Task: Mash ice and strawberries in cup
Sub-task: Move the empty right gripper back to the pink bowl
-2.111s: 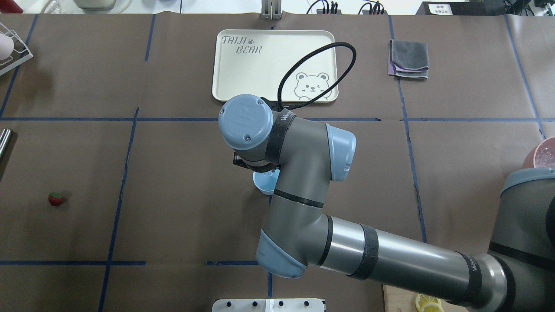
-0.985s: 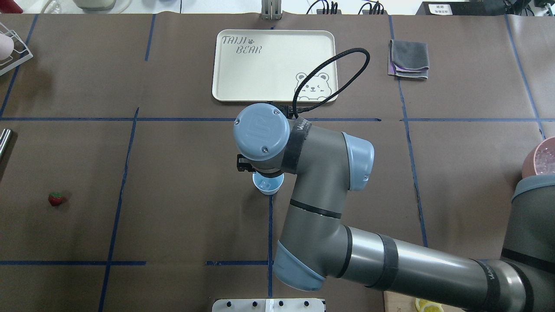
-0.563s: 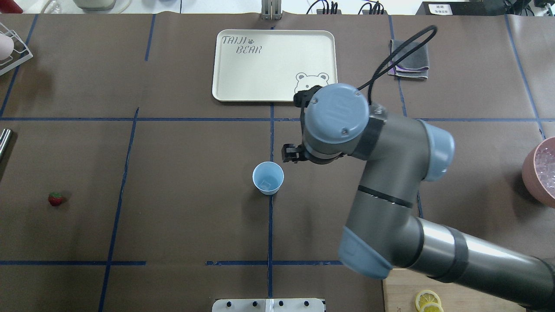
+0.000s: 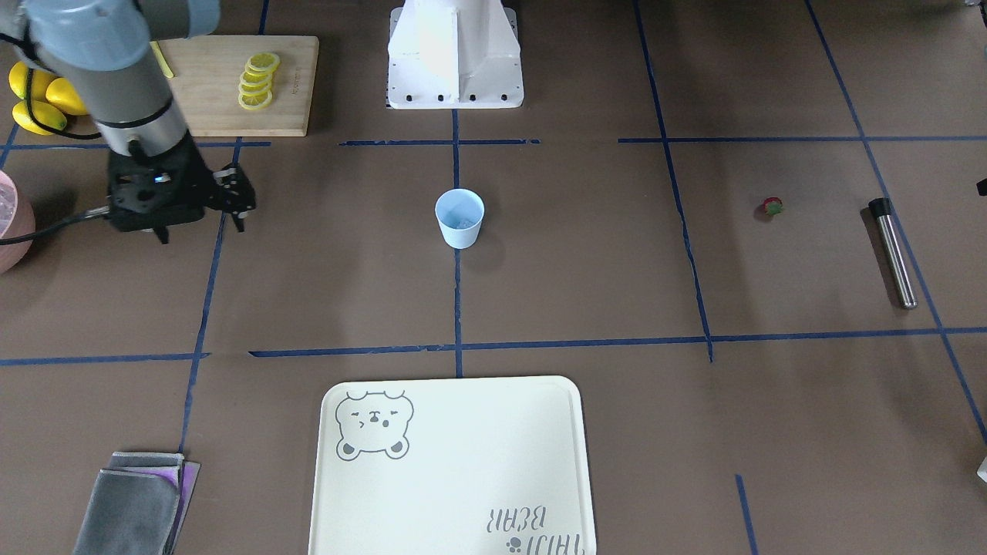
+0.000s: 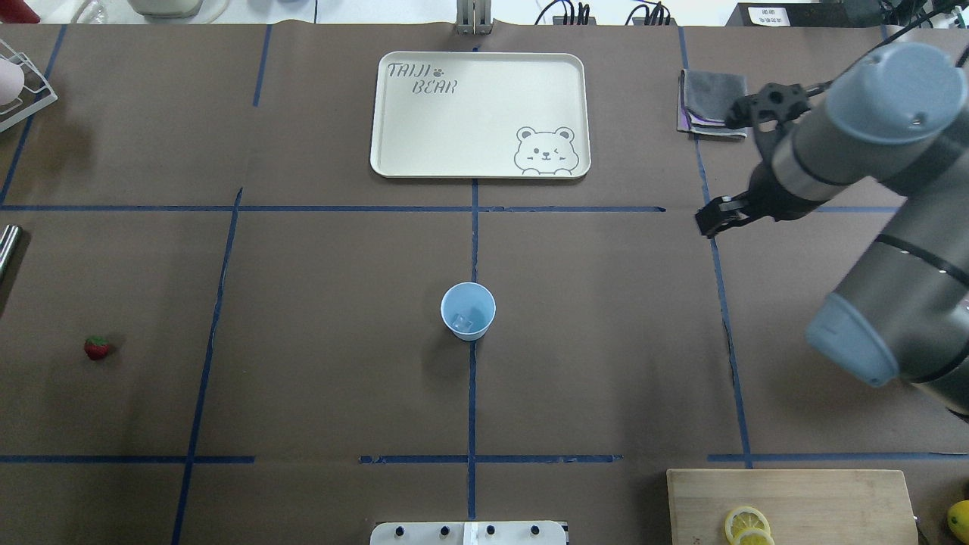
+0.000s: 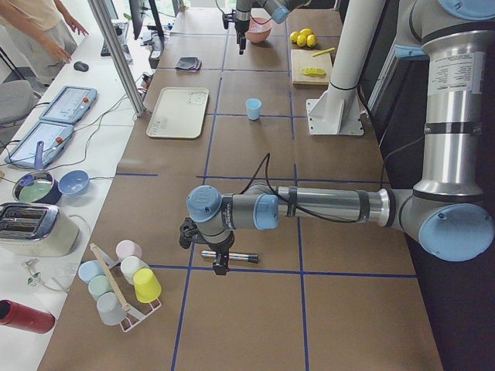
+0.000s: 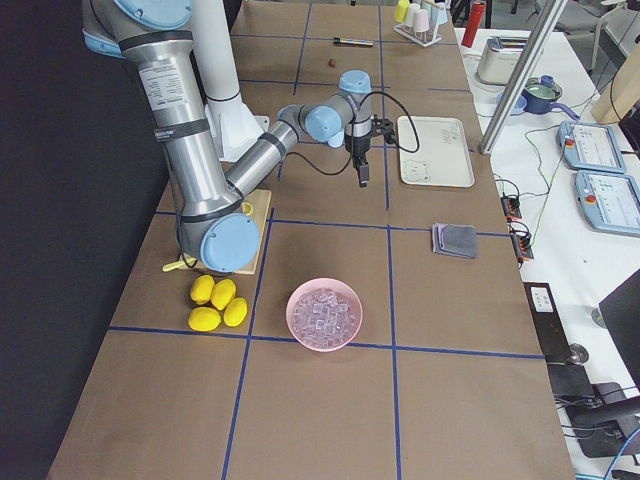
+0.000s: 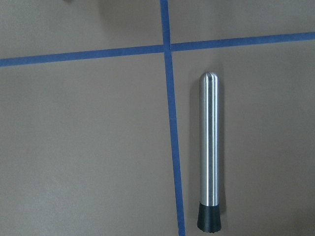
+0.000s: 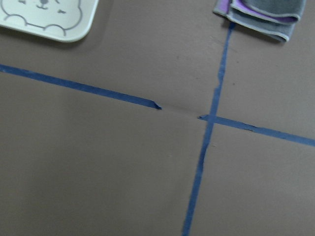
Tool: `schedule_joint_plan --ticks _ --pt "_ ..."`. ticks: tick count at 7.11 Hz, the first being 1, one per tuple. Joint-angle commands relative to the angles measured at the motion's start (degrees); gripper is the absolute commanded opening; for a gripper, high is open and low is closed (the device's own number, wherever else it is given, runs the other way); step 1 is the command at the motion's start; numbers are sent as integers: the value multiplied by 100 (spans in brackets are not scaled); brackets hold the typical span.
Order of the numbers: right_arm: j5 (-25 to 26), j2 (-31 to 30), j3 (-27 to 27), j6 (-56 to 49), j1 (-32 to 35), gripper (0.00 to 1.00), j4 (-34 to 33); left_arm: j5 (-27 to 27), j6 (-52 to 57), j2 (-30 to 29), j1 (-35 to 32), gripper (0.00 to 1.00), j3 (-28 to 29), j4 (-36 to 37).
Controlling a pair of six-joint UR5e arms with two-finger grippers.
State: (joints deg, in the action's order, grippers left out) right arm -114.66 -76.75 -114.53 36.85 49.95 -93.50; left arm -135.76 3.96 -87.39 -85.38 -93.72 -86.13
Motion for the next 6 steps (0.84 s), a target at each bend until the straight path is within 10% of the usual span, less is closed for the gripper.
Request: schedule_joint_plan --ticks 1,6 --pt "-739 -1382 227 -1349 942 99 1268 -12 0 2 12 100 2 0" --pt "-1524 -2589 720 -5399 2492 99 1457 -12 -9 2 241 100 3 0"
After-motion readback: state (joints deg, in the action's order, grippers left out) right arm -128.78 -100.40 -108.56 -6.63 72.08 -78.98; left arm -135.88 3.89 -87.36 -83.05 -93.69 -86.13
